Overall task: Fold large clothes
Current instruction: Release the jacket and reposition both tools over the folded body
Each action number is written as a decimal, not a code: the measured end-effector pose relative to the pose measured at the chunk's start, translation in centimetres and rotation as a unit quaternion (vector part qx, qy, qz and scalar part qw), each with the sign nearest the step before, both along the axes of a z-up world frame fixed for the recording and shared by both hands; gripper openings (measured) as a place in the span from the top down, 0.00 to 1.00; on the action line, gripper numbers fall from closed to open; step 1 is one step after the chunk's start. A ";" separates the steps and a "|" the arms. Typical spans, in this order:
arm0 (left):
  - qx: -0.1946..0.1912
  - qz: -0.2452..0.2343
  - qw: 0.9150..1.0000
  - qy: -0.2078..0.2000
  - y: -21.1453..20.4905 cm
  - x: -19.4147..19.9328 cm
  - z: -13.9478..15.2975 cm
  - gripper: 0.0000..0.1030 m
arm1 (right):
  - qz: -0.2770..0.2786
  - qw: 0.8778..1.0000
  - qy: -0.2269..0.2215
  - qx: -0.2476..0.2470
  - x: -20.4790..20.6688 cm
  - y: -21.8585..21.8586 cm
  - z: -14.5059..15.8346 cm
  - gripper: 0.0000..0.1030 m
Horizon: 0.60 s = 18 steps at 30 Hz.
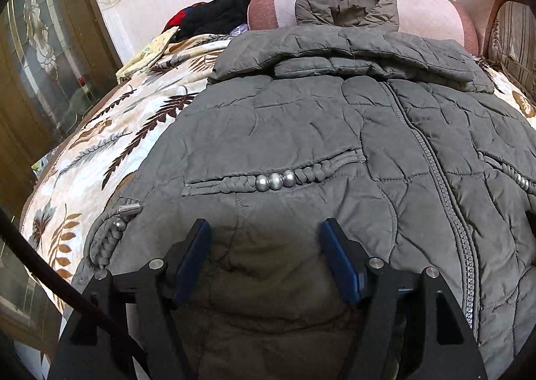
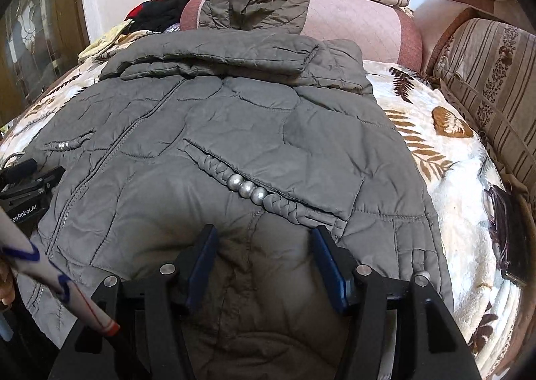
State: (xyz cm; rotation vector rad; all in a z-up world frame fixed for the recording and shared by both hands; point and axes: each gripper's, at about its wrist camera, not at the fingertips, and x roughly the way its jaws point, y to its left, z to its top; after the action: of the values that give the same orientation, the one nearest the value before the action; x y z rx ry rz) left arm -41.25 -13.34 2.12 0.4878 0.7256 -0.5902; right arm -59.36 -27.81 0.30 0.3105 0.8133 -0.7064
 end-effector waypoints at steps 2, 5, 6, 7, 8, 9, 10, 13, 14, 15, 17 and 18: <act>0.000 0.000 1.000 0.001 0.0 0.1 0.0 0.33 | -0.004 1.000 0.000 0.003 0.0 0.0 0.2 0.39; 0.000 -0.001 1.000 0.001 -0.1 0.1 0.0 0.33 | -0.005 1.000 -0.001 0.010 0.0 -0.2 1.2 0.39; -0.001 -0.001 1.000 0.001 -0.1 0.1 0.0 0.32 | -0.006 1.000 -0.008 0.014 0.0 -0.3 1.9 0.39; -0.001 -0.001 1.000 0.002 -0.1 0.2 0.0 0.32 | -0.008 1.000 -0.016 0.017 0.0 -0.5 2.4 0.39; -0.001 -0.002 1.000 0.003 -0.1 0.3 0.0 0.32 | -0.011 0.999 -0.023 0.022 0.0 -0.7 2.9 0.39; -0.001 -0.001 1.000 0.002 -0.1 0.2 0.0 0.32 | -0.014 0.999 -0.031 0.029 0.2 -1.0 3.5 0.39; -0.001 -0.001 1.000 0.003 -0.2 0.2 0.0 0.32 | -0.017 0.999 -0.036 0.036 0.5 -1.5 4.1 0.39; -0.002 -0.001 1.000 0.006 -0.2 0.3 0.0 0.31 | -0.021 0.998 -0.035 0.042 2.1 -2.9 5.6 0.42; -0.002 -0.001 1.000 0.006 -0.2 0.3 0.0 0.31 | -0.019 0.998 -0.035 0.046 2.7 -3.3 6.0 0.46; -0.003 -0.001 1.000 0.007 -0.2 0.4 0.0 0.31 | -0.016 0.998 -0.035 0.052 3.6 -3.8 6.6 0.46; -0.004 -0.002 1.000 0.010 -0.2 0.5 0.0 0.31 | -0.016 0.998 -0.037 0.056 5.0 -4.2 7.3 0.46; -0.005 -0.002 1.000 0.011 -0.2 0.6 0.0 0.31 | -0.013 0.997 -0.039 0.060 5.9 -4.4 7.7 0.46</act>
State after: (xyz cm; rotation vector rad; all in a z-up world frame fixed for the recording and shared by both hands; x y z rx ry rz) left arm -40.66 -13.51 2.11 0.4742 0.7436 -0.6031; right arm -53.50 -32.26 8.04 0.4554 0.7808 -0.6671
